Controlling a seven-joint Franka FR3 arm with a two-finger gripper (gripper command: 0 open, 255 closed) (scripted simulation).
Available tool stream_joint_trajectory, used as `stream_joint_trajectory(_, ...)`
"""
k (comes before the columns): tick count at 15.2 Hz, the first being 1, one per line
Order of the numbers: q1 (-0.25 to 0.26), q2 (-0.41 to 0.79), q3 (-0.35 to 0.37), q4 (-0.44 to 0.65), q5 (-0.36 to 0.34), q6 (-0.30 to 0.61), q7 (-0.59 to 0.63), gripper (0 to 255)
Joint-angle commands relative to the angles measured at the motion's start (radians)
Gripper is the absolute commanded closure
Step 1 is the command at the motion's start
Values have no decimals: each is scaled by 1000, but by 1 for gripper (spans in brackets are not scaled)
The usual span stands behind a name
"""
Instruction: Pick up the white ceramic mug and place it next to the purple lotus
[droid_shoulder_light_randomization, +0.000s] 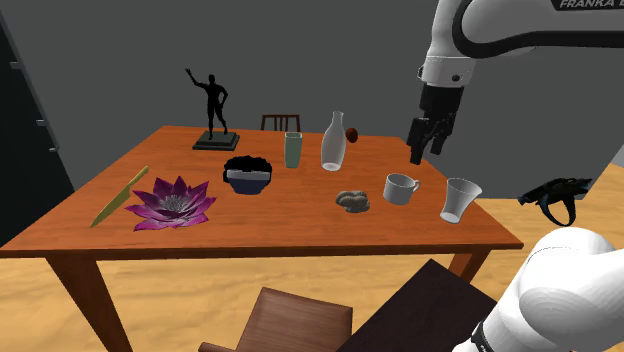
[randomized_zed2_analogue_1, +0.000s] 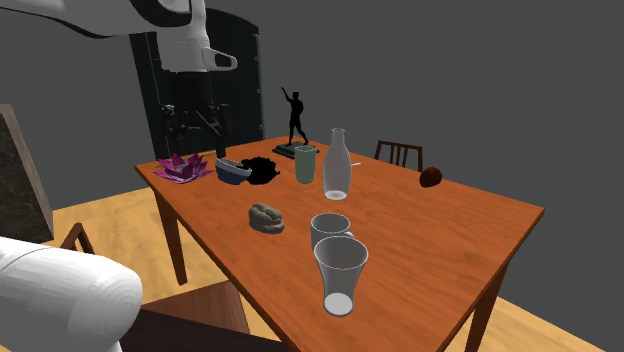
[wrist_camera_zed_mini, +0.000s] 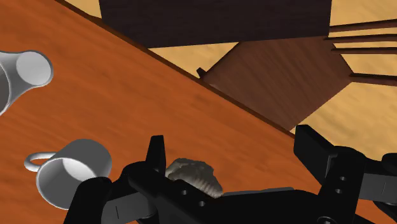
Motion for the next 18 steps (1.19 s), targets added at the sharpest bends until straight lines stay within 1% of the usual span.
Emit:
stream_joint_trajectory(1,0,0,0,0,0,0,0,0)
stream_joint_trajectory(9,-37,191,-106,-34,-69,224,-86,0)
stream_joint_trajectory(14,-55,345,-169,-13,-91,357,-140,0)
stream_joint_trajectory(18,-67,483,-216,27,-90,454,-187,0)
